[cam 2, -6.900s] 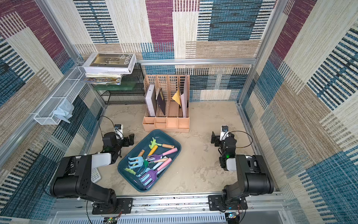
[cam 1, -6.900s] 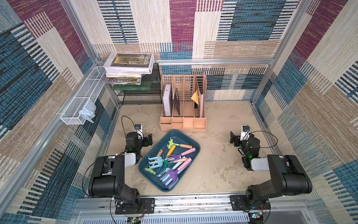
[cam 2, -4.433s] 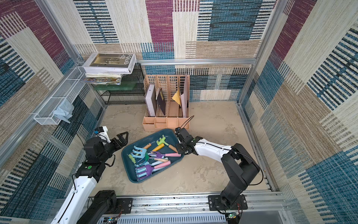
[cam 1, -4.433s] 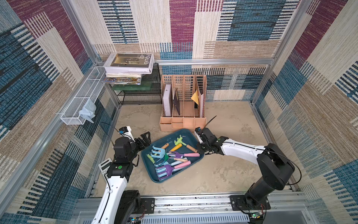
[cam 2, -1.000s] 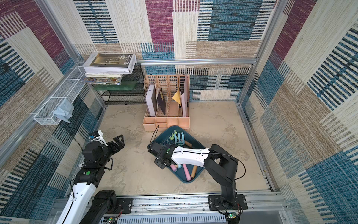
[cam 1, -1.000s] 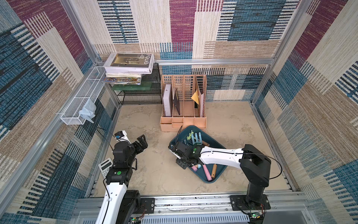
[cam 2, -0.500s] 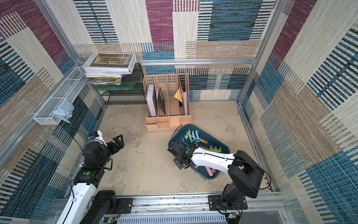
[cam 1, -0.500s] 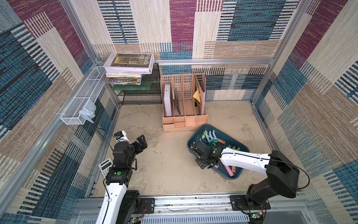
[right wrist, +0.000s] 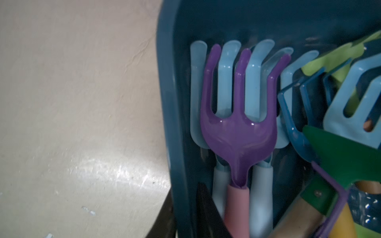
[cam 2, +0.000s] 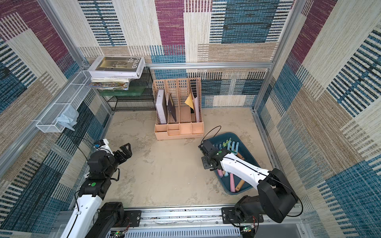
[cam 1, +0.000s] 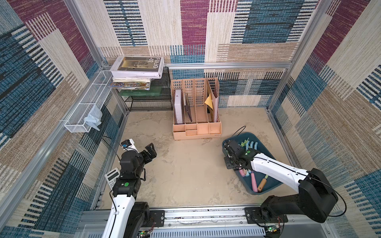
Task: Take the hand rake out of the storage box
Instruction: Move the storage box to the center of the board.
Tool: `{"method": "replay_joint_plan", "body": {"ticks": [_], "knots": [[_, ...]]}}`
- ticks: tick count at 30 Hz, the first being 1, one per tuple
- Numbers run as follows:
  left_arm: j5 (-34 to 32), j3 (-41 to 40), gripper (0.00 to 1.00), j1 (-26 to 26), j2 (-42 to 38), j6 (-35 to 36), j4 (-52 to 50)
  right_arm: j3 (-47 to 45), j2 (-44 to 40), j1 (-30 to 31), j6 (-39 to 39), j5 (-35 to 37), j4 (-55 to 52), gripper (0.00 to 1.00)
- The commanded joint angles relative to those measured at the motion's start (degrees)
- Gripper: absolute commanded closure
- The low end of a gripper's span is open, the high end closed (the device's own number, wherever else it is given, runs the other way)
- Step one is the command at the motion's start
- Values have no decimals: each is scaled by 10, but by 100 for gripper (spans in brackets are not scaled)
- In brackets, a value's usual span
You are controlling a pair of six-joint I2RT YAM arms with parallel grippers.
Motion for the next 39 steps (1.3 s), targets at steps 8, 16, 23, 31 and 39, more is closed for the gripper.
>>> {"method": "replay_joint_plan", "body": {"ticks": [8, 16, 23, 31, 39], "knots": [[-3, -2, 0, 1, -1, 7, 4, 146, 151, -142, -49, -29, 80, 82], [-7, -3, 0, 1, 7, 7, 7, 130, 136, -179, -61, -86, 93, 46], [-8, -1, 1, 1, 7, 8, 4, 155, 194, -235, -51, -150, 124, 54], [-11, -3, 1, 1, 6, 9, 5, 271, 308, -279, -53, -125, 114, 55], [-18, -3, 0, 1, 8, 11, 4, 518, 476, -308, -104, -159, 47, 55]]}}
